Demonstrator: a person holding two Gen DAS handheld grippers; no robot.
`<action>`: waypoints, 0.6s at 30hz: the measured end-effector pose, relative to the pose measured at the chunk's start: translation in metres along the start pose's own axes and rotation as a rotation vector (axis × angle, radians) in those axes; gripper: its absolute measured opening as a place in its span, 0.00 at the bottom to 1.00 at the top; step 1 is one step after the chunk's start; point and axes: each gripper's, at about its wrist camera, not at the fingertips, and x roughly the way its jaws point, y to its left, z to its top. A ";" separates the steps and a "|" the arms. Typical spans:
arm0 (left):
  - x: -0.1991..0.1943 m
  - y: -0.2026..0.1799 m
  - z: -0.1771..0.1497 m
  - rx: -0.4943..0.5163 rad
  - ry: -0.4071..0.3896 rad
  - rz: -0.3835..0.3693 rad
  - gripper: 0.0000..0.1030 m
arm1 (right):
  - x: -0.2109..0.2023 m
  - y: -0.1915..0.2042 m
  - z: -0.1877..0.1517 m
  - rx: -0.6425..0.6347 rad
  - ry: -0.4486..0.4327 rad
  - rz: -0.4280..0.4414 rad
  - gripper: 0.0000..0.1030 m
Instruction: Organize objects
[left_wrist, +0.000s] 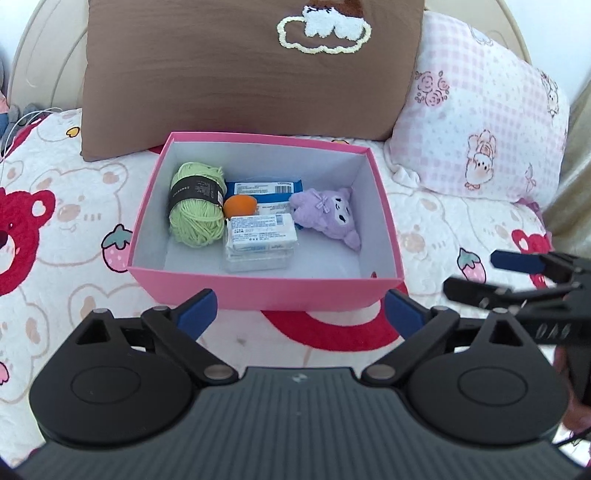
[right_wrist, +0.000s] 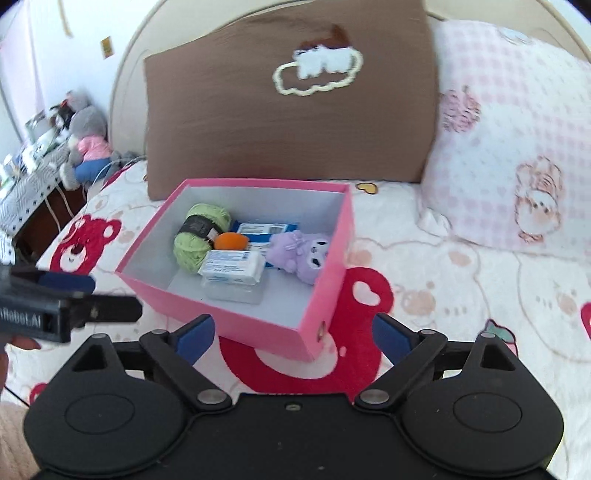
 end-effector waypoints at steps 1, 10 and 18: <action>-0.001 -0.002 -0.001 0.001 0.000 0.001 0.95 | -0.004 -0.004 -0.001 0.008 -0.005 -0.002 0.92; -0.011 -0.022 -0.010 0.024 0.031 0.026 1.00 | -0.030 -0.015 -0.006 0.013 0.023 -0.160 0.92; -0.010 -0.028 -0.018 0.006 0.089 0.074 1.00 | -0.042 -0.012 -0.009 0.041 0.047 -0.162 0.92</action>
